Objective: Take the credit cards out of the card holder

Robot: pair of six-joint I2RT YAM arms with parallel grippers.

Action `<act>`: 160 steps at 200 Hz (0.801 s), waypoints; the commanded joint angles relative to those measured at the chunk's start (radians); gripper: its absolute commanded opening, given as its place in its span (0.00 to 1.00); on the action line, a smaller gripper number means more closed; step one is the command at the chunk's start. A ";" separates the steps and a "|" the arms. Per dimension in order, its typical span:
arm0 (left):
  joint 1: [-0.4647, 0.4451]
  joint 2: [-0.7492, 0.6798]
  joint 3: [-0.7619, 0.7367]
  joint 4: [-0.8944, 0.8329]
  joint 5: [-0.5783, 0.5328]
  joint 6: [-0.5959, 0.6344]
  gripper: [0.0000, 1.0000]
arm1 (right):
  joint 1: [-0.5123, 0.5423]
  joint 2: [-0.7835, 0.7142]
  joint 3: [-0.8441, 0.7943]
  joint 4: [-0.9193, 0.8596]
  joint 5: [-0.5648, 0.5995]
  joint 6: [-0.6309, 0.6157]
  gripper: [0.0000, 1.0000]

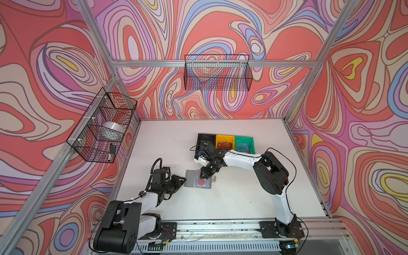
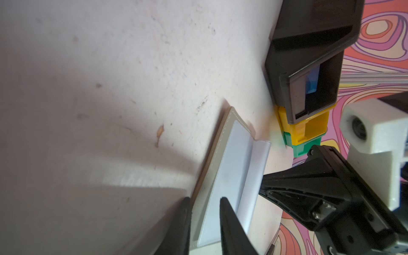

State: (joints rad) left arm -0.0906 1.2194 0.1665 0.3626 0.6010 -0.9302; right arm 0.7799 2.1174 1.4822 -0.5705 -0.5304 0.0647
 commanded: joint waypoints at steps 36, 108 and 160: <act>0.000 -0.037 -0.016 -0.057 -0.015 0.017 0.27 | 0.008 0.037 0.048 0.004 -0.031 -0.013 0.07; 0.000 -0.125 0.014 -0.129 0.013 -0.003 0.27 | 0.007 0.055 0.043 -0.012 0.002 0.000 0.08; -0.001 -0.329 0.074 -0.323 0.002 -0.009 0.28 | 0.007 0.075 0.030 -0.008 0.009 0.006 0.08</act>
State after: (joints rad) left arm -0.0906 0.9543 0.1989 0.1459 0.6041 -0.9310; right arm 0.7803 2.1502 1.5127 -0.5697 -0.5423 0.0669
